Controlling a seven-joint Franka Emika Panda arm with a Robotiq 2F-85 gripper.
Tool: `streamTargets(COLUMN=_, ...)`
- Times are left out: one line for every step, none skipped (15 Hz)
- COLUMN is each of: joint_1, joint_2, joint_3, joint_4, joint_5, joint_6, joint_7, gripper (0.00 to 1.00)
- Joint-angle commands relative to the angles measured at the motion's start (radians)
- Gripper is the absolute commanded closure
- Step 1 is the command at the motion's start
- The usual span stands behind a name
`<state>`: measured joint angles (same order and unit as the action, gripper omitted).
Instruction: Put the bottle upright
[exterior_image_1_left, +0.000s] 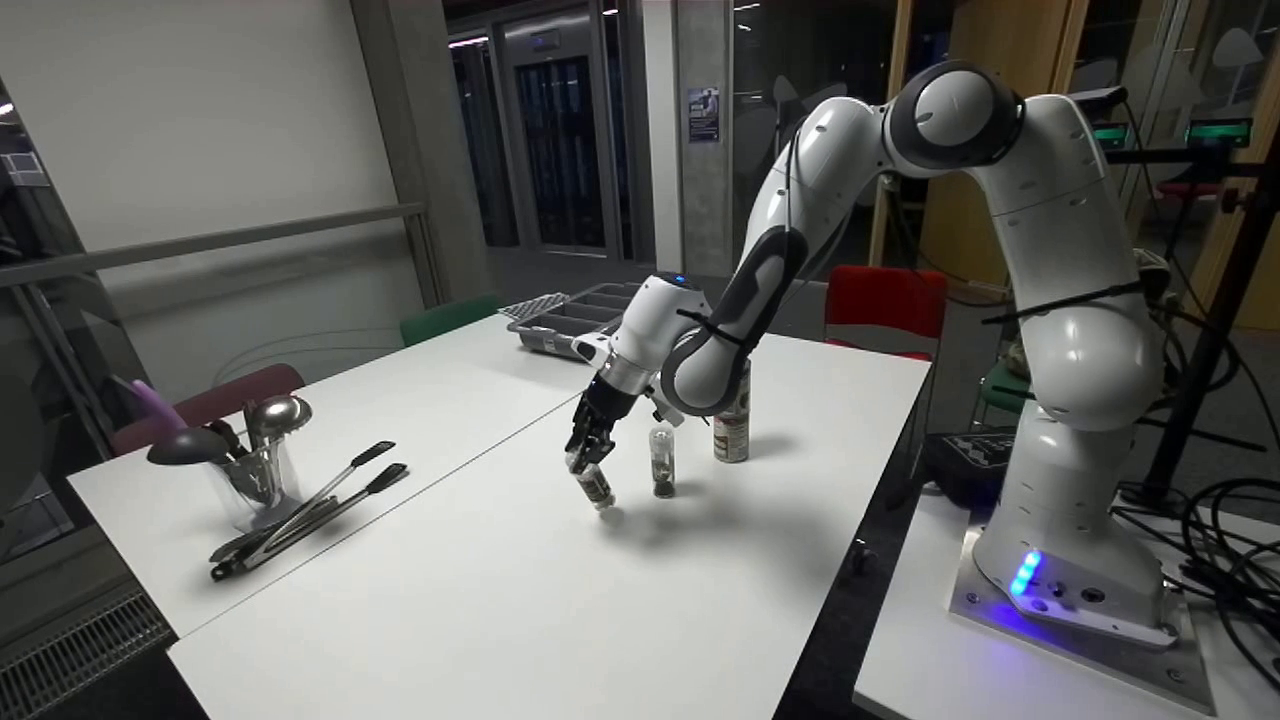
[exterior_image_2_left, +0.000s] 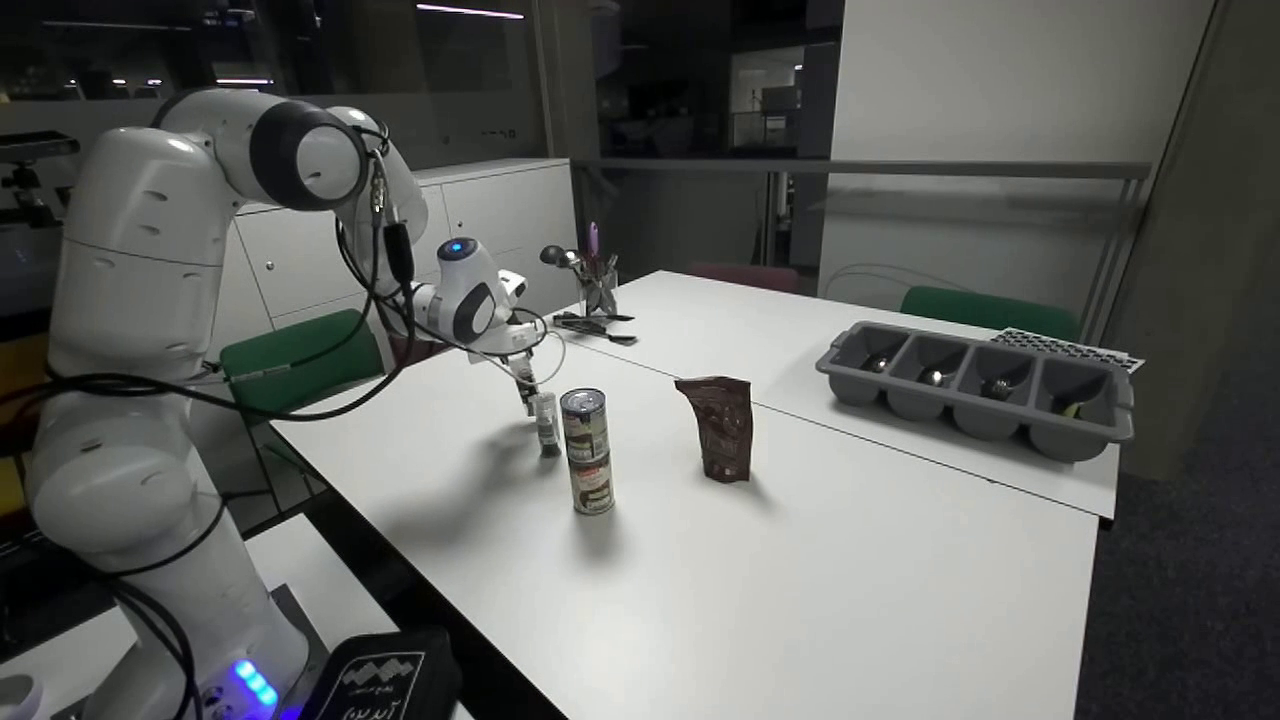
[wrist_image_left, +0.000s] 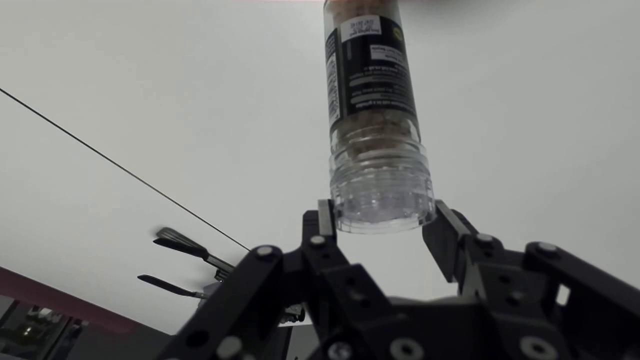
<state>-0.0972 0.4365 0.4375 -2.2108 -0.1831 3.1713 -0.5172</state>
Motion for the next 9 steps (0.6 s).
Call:
streamTargets(joint_1=-0.149, joint_2=0.01, joint_3=0.117, joint_4=-0.061, joint_5=-0.019, joint_6=0.1, joint_7=-0.074, gripper=0.75)
streamTargets(joint_1=-0.187, joint_2=0.024, joint_3=0.145, joint_4=-0.07, joint_5=-0.027, joint_6=0.119, joint_7=-0.089, gripper=0.75)
streamTargets(joint_1=-0.225, joint_2=0.037, joint_3=0.174, joint_4=-0.077, joint_5=-0.037, joint_6=0.137, joint_7=-0.102, gripper=0.75)
streamTargets(joint_1=-0.269, joint_2=0.053, joint_3=0.206, joint_4=-0.086, joint_5=-0.051, joint_6=0.155, joint_7=-0.117, gripper=0.75)
streamTargets(joint_1=-0.309, joint_2=0.07, joint_3=0.234, joint_4=-0.093, joint_5=-0.07, joint_6=0.172, joint_7=-0.129, gripper=0.75)
streamTargets(joint_1=-0.347, joint_2=0.087, joint_3=0.259, joint_4=-0.097, joint_5=-0.09, joint_6=0.182, joint_7=-0.139, gripper=0.75)
streamTargets(joint_1=-0.383, joint_2=0.103, joint_3=0.282, joint_4=-0.101, joint_5=-0.114, joint_6=0.191, joint_7=-0.145, gripper=0.75)
streamTargets(joint_1=-0.415, joint_2=0.118, joint_3=0.301, joint_4=-0.106, joint_5=-0.136, joint_6=0.198, joint_7=-0.15, gripper=0.75)
streamTargets(joint_1=-0.445, joint_2=0.131, joint_3=0.318, joint_4=-0.108, joint_5=-0.159, joint_6=0.201, joint_7=-0.152, gripper=0.75)
